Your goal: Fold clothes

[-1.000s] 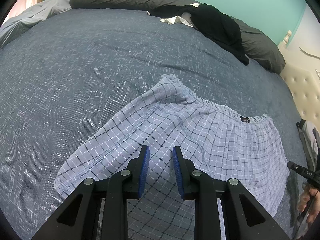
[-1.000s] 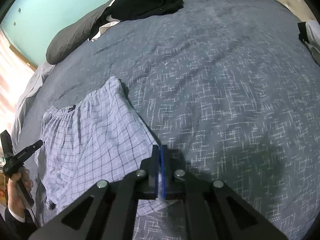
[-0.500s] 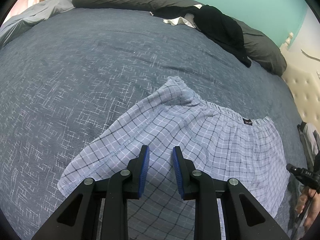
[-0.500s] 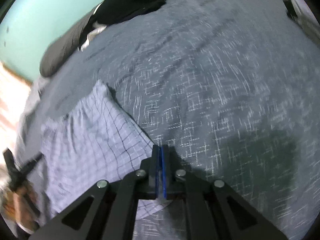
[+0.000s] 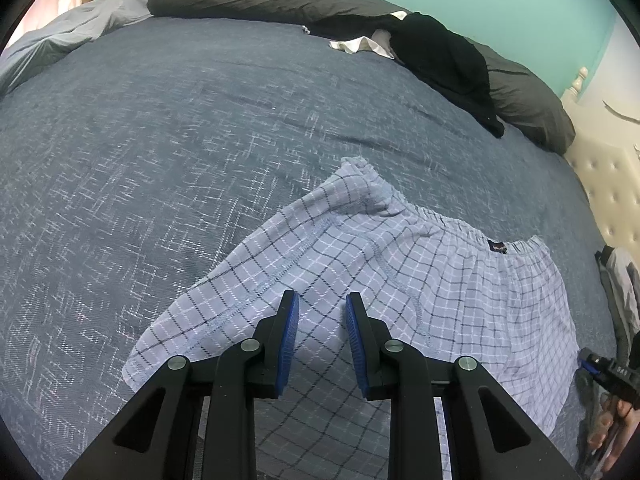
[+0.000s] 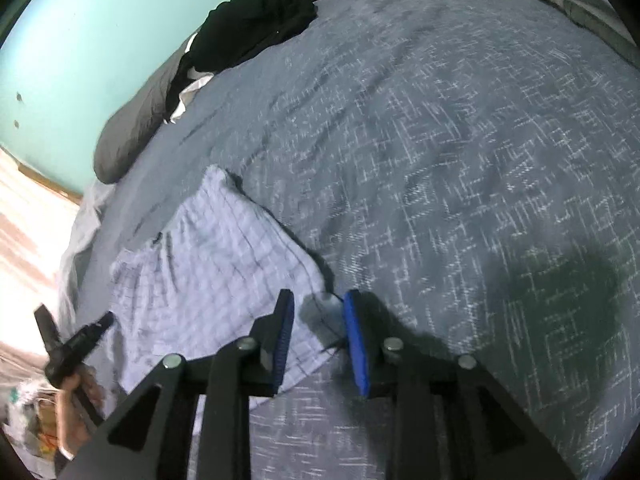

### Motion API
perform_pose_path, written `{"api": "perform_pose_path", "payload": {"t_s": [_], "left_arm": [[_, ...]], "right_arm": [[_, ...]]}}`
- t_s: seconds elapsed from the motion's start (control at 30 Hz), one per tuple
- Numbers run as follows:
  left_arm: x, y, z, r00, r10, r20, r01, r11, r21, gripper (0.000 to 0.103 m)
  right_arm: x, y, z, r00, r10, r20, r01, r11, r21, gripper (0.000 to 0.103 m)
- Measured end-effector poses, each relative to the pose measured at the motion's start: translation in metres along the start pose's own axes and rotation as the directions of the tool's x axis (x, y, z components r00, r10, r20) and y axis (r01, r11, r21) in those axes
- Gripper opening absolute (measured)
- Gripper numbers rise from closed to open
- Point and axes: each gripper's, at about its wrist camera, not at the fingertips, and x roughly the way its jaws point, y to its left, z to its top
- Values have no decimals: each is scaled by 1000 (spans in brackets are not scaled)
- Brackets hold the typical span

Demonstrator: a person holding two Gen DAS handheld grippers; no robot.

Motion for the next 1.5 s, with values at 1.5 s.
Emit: {"api": "perform_pose_path", "payload": {"t_s": [1.5], "left_arm": [[-13,69,15,997,78,11,-76,990,-119,28]], "right_arm": [[-27,6,-1,988,-32,150,-4,971,238,25]]}}
